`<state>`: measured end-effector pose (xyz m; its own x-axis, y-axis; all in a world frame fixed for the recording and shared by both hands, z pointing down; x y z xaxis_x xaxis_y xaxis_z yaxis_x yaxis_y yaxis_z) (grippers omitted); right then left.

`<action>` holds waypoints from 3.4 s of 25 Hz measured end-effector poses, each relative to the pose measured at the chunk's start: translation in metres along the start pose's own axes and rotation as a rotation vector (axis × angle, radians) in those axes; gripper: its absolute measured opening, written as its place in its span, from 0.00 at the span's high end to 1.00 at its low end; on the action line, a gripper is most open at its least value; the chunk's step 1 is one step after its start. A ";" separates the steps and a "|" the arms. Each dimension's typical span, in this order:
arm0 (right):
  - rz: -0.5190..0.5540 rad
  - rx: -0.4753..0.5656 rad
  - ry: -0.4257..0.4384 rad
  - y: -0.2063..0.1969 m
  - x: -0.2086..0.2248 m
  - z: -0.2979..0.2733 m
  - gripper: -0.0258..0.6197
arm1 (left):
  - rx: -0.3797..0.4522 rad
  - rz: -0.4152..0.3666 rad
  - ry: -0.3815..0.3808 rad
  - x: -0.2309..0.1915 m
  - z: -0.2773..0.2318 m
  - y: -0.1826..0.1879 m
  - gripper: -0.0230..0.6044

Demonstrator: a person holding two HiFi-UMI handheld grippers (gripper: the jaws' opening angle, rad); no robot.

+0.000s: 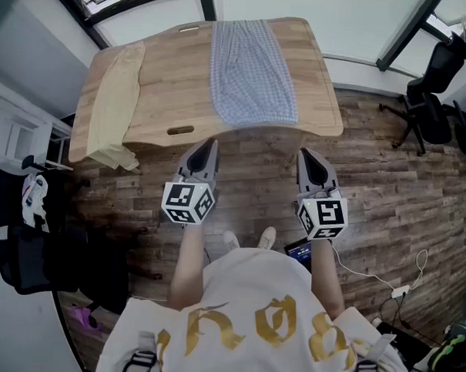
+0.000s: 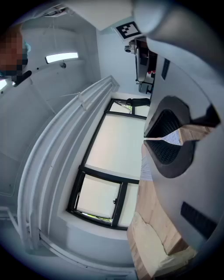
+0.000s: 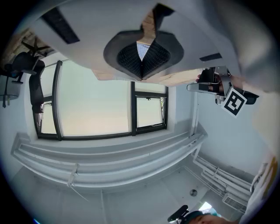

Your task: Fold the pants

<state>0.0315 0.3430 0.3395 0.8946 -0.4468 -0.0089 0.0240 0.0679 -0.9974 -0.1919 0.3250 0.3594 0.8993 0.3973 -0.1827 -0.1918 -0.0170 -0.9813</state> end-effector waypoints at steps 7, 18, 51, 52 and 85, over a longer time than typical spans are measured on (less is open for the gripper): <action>0.000 0.002 0.024 0.002 0.009 -0.003 0.93 | 0.000 -0.019 0.021 0.005 -0.007 0.004 0.89; -0.050 0.044 0.066 0.001 0.026 -0.011 0.93 | -0.043 -0.077 0.071 0.006 -0.017 -0.001 0.89; -0.034 -0.160 -0.253 -0.108 0.027 -0.358 0.93 | -0.205 0.016 -0.233 -0.312 -0.356 -0.031 0.89; -0.032 -0.168 -0.273 -0.112 0.029 -0.365 0.93 | -0.215 0.017 -0.255 -0.316 -0.367 -0.035 0.89; -0.192 -0.514 -0.096 -0.260 -0.063 -0.421 0.78 | -0.619 -0.008 -0.457 -0.365 -0.431 -0.183 0.66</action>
<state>-0.2188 -0.0227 0.5695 0.9327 -0.3238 0.1588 -0.0089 -0.4610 -0.8874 -0.3154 -0.2127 0.5794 0.6225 0.7368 -0.2639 0.1901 -0.4694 -0.8623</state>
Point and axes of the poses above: the fingertips, and each gripper's own axes: z backward along the fingers, x to its right, y out of its top, the point moved 2 cm from there along z, backward along the fingers, and after that the axes turned 10 degrees about x, right-handed, at the moved point
